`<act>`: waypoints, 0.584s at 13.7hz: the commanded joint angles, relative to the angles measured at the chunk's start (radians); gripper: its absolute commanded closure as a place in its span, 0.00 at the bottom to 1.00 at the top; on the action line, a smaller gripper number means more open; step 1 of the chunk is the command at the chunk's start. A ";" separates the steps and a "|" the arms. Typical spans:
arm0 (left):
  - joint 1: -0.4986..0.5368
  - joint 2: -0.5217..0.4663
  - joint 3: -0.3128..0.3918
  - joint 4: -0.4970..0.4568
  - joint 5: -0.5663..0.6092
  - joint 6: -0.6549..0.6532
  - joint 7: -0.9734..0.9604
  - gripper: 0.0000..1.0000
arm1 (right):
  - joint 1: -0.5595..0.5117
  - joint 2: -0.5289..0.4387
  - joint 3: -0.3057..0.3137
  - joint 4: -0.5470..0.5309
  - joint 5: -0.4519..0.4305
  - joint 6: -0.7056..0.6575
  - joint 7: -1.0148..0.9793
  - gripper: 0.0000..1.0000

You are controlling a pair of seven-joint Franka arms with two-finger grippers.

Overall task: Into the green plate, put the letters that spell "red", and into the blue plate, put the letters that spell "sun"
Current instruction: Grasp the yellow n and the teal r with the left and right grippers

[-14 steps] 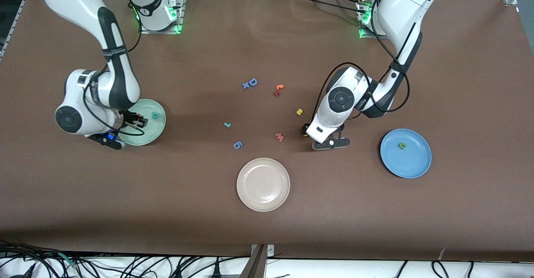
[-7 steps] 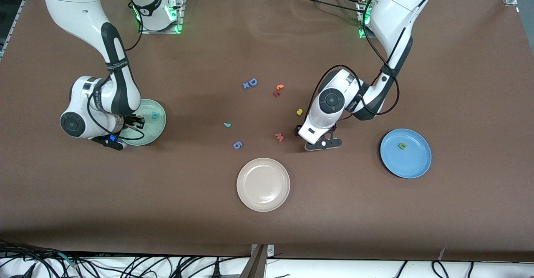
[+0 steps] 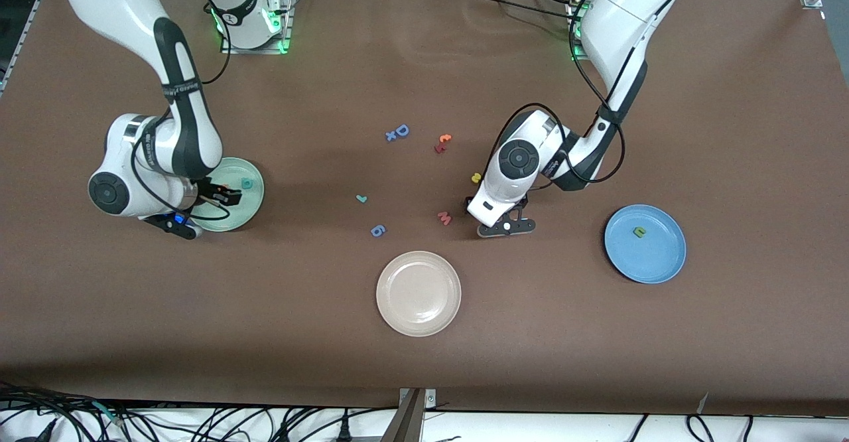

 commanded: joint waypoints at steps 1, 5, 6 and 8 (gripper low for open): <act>-0.017 0.024 0.012 0.028 0.017 0.004 -0.014 0.14 | 0.017 -0.036 0.093 0.021 0.009 -0.004 0.176 0.16; -0.017 0.026 0.013 0.028 0.017 0.004 -0.014 0.21 | 0.020 -0.017 0.254 0.035 0.009 0.143 0.432 0.16; -0.017 0.026 0.013 0.028 0.017 0.004 -0.014 0.22 | 0.027 -0.001 0.274 0.035 0.009 0.188 0.475 0.14; -0.024 0.026 0.015 0.028 0.017 0.004 -0.013 0.29 | 0.056 0.026 0.293 0.037 0.008 0.263 0.554 0.10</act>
